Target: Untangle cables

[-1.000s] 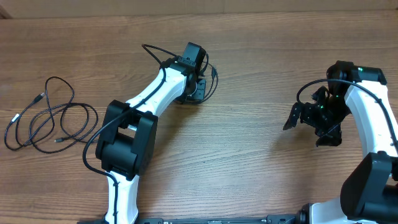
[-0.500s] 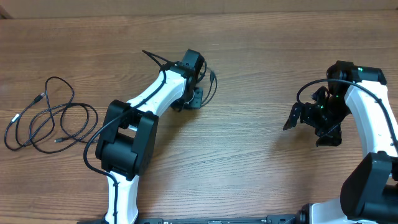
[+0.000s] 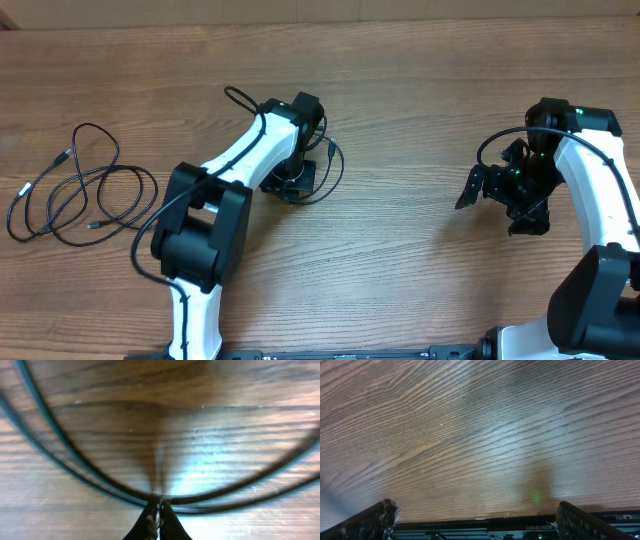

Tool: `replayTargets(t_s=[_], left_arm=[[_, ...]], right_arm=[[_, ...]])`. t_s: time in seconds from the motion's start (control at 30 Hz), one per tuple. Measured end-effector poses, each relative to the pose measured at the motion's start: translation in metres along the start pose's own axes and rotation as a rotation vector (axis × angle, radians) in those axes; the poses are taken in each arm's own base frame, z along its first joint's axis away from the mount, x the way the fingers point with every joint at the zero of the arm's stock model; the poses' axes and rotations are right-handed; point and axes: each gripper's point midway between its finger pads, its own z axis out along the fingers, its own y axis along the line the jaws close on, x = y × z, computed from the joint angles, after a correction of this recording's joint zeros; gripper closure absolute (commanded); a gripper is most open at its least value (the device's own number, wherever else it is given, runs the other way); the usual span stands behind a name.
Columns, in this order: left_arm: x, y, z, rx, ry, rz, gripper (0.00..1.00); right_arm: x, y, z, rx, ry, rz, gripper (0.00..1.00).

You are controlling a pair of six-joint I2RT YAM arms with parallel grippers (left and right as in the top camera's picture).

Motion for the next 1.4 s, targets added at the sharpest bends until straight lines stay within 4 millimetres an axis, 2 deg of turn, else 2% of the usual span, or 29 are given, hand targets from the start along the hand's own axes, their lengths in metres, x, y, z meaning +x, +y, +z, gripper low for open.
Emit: replayTargets(t_s=[0.07,0.23,0.33,0.37,0.4,0.43,0.47,0.5,0.63,0.77,0.9,1.07,1.1,1.2,1.3,1.37,1.4], left_arm=[[-0.001,0.0,-0.019,0.015,-0.043,-0.028,0.96],[-0.002,0.001,-0.084,0.08,-0.209,-0.075,0.92],[-0.004,0.0,-0.104,0.11,-0.272,-0.086,0.85],[-0.005,-0.002,-0.104,0.12,-0.277,-0.084,0.8],[-0.007,-0.005,-0.104,0.133,-0.28,-0.072,0.55],[-0.009,-0.009,-0.103,0.152,-0.281,-0.051,0.45],[-0.011,-0.015,-0.103,0.176,-0.286,-0.025,0.39],[-0.015,-0.021,-0.103,0.201,-0.297,0.001,0.38],[-0.028,-0.047,-0.107,0.28,-0.354,0.086,0.48],[-0.048,-0.066,-0.111,0.325,-0.431,0.081,0.51],[-0.064,-0.067,-0.111,0.345,-0.465,-0.094,0.49],[-0.062,-0.056,-0.118,0.321,-0.425,-0.227,0.5],[-0.062,-0.053,-0.125,0.308,-0.424,-0.247,0.51],[-0.066,-0.043,-0.165,0.291,-0.459,-0.29,0.52],[-0.072,-0.036,-0.213,0.324,-0.528,-0.321,0.52],[-0.075,-0.032,-0.236,0.343,-0.555,-0.333,0.56],[-0.078,-0.032,-0.244,0.355,-0.565,-0.335,0.54]], right_arm=[[0.0,0.0,0.0,0.0,0.0,0.0,0.0],[0.0,0.0,0.0,0.0,0.0,0.0,0.0],[0.0,0.0,0.0,0.0,0.0,0.001,0.0],[0.0,0.0,0.0,0.0,0.0,0.0,0.0],[0.0,0.0,0.0,0.001,0.001,0.001,0.0],[0.0,0.0,0.0,0.0,0.0,0.001,0.0],[0.0,0.0,0.0,0.0,0.0,0.0,0.0],[0.0,0.0,0.0,0.0,0.001,0.001,0.0],[0.0,0.0,0.0,0.0,0.0,0.0,0.0],[0.0,0.0,0.0,0.0,0.0,0.0,0.0],[0.0,0.0,0.0,0.0,0.0,0.0,0.0],[0.0,0.0,0.0,0.0,-0.002,0.0,0.0],[-0.001,0.0,0.0,0.0,-0.003,0.0,0.0],[-0.002,0.0,0.0,-0.001,-0.007,-0.002,0.0],[-0.002,0.0,0.0,-0.001,-0.009,-0.002,0.0],[-0.002,0.0,0.0,-0.001,-0.008,-0.002,0.0],[-0.002,0.0,0.0,-0.001,-0.008,-0.002,0.0]])
